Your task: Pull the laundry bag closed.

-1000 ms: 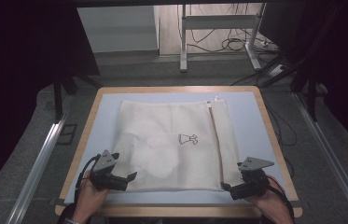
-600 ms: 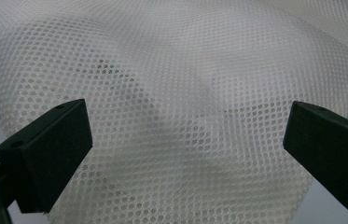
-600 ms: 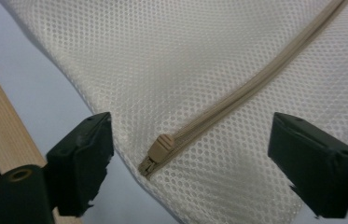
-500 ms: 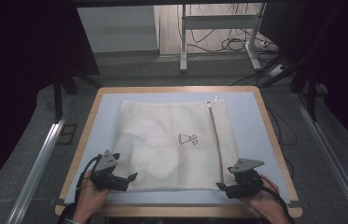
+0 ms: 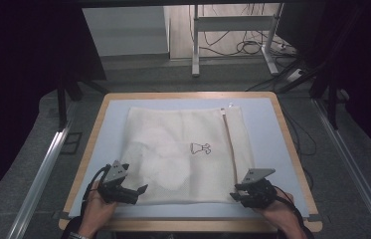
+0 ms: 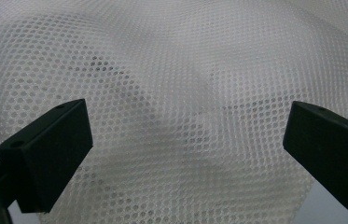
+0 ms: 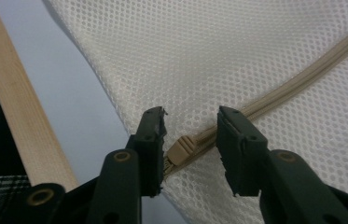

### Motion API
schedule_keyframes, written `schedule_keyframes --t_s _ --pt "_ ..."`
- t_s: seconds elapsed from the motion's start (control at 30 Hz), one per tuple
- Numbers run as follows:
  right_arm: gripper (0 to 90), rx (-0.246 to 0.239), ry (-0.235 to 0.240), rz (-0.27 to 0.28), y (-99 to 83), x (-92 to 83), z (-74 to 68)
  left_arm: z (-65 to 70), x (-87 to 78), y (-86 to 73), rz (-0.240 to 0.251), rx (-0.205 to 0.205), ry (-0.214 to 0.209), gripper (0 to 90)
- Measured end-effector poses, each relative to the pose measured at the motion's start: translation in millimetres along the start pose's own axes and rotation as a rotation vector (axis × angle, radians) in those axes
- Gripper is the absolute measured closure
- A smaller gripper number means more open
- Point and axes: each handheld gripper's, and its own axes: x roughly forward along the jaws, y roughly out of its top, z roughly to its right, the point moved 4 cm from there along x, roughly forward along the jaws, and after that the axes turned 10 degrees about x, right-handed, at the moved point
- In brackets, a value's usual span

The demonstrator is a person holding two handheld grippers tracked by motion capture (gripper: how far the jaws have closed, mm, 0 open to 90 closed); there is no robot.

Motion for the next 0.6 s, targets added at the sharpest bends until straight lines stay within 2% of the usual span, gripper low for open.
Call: schedule_keyframes --t_s 0.1,0.17,0.33,0.5,0.6 --pt "67.4 -0.003 0.009 -0.013 -0.7 0.1 -0.3 0.0 0.4 -0.2 -0.005 0.005 0.001 1.1" --pt "72.6 -0.016 0.016 -0.021 -0.8 -1.1 -1.6 0.2 0.7 -0.2 -0.007 0.006 0.0 1.0" --pt "77.2 -0.049 0.02 -0.008 1.3 -5.8 -5.9 0.0 0.7 -0.6 -0.009 0.006 0.003 1.1" --pt "79.6 -0.061 0.021 -0.013 0.8 -8.3 -7.9 0.0 0.2 -0.3 -0.007 0.002 0.004 1.1" --pt "81.4 -0.087 0.014 -0.038 -1.8 -9.1 -11.0 0.3 0.1 0.1 -0.004 -0.001 0.001 1.1"
